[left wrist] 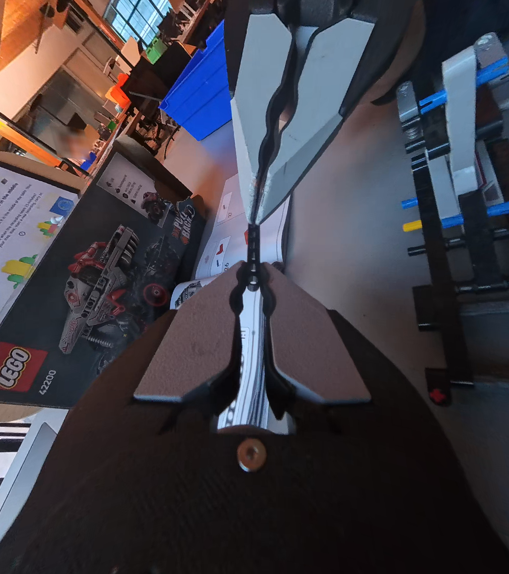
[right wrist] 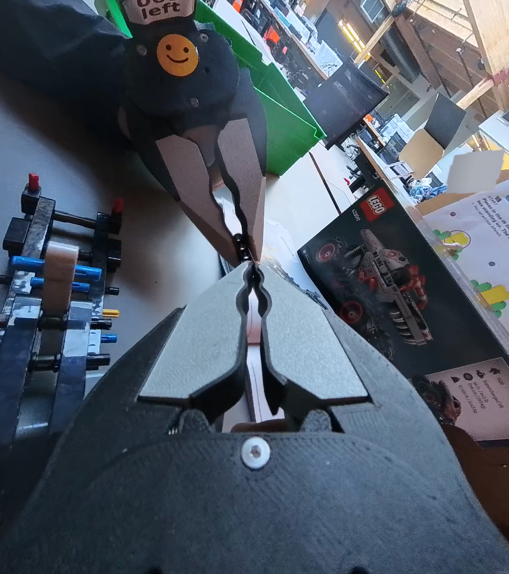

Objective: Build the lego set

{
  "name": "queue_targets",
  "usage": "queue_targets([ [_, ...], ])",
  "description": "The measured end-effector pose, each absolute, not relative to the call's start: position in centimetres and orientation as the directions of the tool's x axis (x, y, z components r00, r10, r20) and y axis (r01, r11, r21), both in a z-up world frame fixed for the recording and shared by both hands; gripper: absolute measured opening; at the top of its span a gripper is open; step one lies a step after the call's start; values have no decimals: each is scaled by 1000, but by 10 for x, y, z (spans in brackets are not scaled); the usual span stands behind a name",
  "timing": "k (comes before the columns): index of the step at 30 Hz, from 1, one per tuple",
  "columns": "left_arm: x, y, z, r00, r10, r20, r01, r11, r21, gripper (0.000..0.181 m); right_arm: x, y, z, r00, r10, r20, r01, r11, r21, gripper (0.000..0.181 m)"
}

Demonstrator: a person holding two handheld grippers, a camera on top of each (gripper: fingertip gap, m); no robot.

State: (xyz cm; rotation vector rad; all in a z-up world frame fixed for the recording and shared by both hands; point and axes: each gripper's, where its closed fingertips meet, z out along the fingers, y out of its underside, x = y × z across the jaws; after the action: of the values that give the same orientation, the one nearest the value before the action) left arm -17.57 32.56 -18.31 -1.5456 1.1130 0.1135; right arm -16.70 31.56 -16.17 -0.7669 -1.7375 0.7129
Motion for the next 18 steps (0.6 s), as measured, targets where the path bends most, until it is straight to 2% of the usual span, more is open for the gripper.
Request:
queue_targets([
  [18,-179,328,-181,555,-554,-621,-686,118,-718,4,-168,327,-156,-188,819,543,150,570,-808,0],
])
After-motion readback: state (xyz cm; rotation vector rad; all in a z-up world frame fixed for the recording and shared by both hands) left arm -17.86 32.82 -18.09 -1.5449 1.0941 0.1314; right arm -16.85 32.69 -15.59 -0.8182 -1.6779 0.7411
